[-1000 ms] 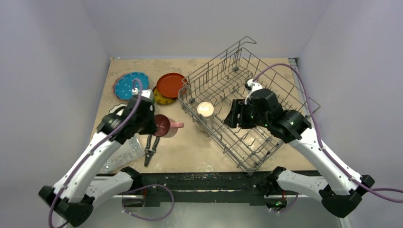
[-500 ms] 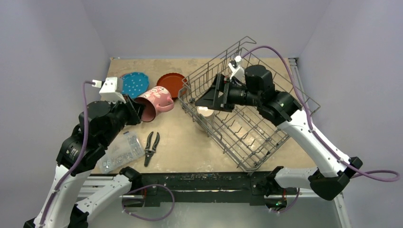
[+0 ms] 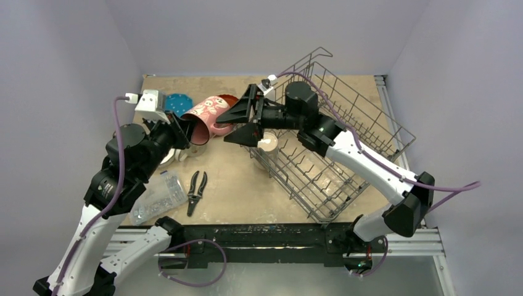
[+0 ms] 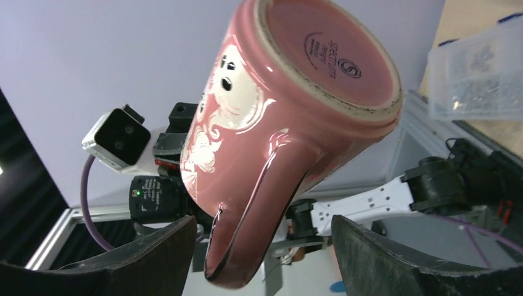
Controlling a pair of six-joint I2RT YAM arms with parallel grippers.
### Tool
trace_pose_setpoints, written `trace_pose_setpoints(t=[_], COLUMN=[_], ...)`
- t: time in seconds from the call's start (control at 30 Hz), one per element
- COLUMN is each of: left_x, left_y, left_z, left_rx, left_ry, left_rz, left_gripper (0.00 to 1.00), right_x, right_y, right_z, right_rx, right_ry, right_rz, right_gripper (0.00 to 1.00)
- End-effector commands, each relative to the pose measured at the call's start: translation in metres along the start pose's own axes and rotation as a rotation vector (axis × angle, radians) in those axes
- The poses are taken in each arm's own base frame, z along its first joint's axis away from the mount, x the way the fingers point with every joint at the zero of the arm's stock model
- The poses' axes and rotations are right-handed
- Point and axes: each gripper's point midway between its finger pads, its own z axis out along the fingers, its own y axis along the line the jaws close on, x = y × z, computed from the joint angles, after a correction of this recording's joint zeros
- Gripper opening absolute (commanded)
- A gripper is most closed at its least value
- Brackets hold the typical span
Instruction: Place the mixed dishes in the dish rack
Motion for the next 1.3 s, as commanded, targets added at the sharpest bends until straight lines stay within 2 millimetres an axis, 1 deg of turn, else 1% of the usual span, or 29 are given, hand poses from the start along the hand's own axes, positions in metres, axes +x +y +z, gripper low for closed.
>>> trace_pose_setpoints(t=[0.0,0.03,0.13,0.17,0.23,0.27,0.3,0.37,0.47,0.5,0.53,0.6,0.73,0.8,0.83,0.87,0.9,0.97,1.0,1.03,1.07,1.13,1.17,1.2,1.23,1.27], left_x=[-0.059,-0.056,-0.053,-0.051,-0.050,-0.049,-0.048,-0.048,-0.047,-0.046,-0.047,-0.048,-0.050,-0.046,-0.043,-0.039,-0.033,-0.024,-0.018,-0.014,-0.010,-0.003,0.003,0.008,0.011,0.016], left_y=[-0.032,-0.034,-0.040,-0.040,-0.042,-0.044,-0.045,-0.047,-0.053,-0.053,-0.054,-0.056,-0.058,-0.057,-0.053,-0.049,-0.043,-0.031,-0.026,-0.020,-0.016,-0.006,0.001,0.008,0.013,0.018], left_z=[-0.003,-0.002,0.001,0.001,0.001,0.000,-0.001,-0.002,-0.005,-0.004,-0.005,-0.007,-0.011,-0.008,-0.005,-0.003,-0.001,0.000,-0.001,-0.003,-0.005,-0.011,-0.015,-0.017,-0.020,-0.023], left_rx=[0.151,0.163,0.203,0.211,0.226,0.238,0.250,0.260,0.302,0.305,0.311,0.318,0.326,0.309,0.284,0.252,0.216,0.150,0.121,0.094,0.073,0.026,-0.010,-0.050,-0.080,-0.108], left_ry=[-0.225,-0.220,-0.228,-0.230,-0.231,-0.230,-0.230,-0.235,-0.233,-0.232,-0.233,-0.234,-0.213,-0.176,-0.146,-0.116,-0.085,-0.039,-0.018,-0.002,0.011,0.033,0.053,0.067,0.080,0.099], left_rz=[-0.027,-0.019,0.009,0.018,0.044,0.057,0.070,0.083,0.102,0.106,0.111,0.120,0.117,0.088,0.069,0.052,0.038,0.015,0.005,-0.003,-0.009,-0.026,-0.039,-0.056,-0.075,-0.087], left_gripper=[0.00,0.00,0.00,0.00,0.00,0.00,0.00,0.00,0.00,0.00,0.00,0.00,0.00,0.00,0.04,0.11,0.23,0.48,0.57,0.63,0.67,0.72,0.74,0.75,0.75,0.75], right_x=[0.022,0.022,0.022,0.021,0.021,0.021,0.021,0.020,0.018,0.018,0.018,0.018,0.016,0.015,0.014,0.013,0.013,0.008,0.005,-0.003,-0.008,-0.020,-0.024,-0.031,-0.037,-0.044], right_y=[0.048,0.048,0.046,0.046,0.045,0.044,0.043,0.040,0.036,0.037,0.038,0.040,0.050,0.057,0.060,0.062,0.065,0.063,0.061,0.058,0.053,0.036,0.031,0.020,0.010,0.001], right_z=[-0.005,-0.004,-0.002,-0.002,-0.001,-0.001,-0.001,0.000,0.003,0.003,0.003,0.000,-0.008,-0.011,-0.013,-0.014,-0.017,-0.023,-0.028,-0.033,-0.038,-0.049,-0.059,-0.067,-0.076,-0.086], right_rx=[-0.184,-0.193,-0.216,-0.220,-0.236,-0.244,-0.251,-0.265,-0.276,-0.285,-0.298,-0.326,-0.403,-0.424,-0.430,-0.435,-0.438,-0.429,-0.423,-0.410,-0.389,-0.307,-0.267,-0.211,-0.150,-0.087], right_ry=[0.085,0.089,0.099,0.099,0.103,0.106,0.110,0.117,0.120,0.122,0.123,0.124,0.091,0.064,0.045,0.027,0.009,-0.036,-0.064,-0.102,-0.131,-0.196,-0.230,-0.267,-0.297,-0.333], right_rz=[0.047,0.060,0.102,0.116,0.138,0.151,0.164,0.193,0.213,0.211,0.210,0.206,0.167,0.126,0.109,0.087,0.063,0.028,0.010,-0.008,-0.032,-0.081,-0.117,-0.176,-0.185,-0.266], right_gripper=[0.76,0.74,0.71,0.67,0.45,0.38,0.35,0.34,0.38,0.38,0.32,0.00,0.00,0.00,0.00,0.00,0.00,0.00,0.00,0.00,0.00,0.00,0.00,0.00,0.00,0.00])
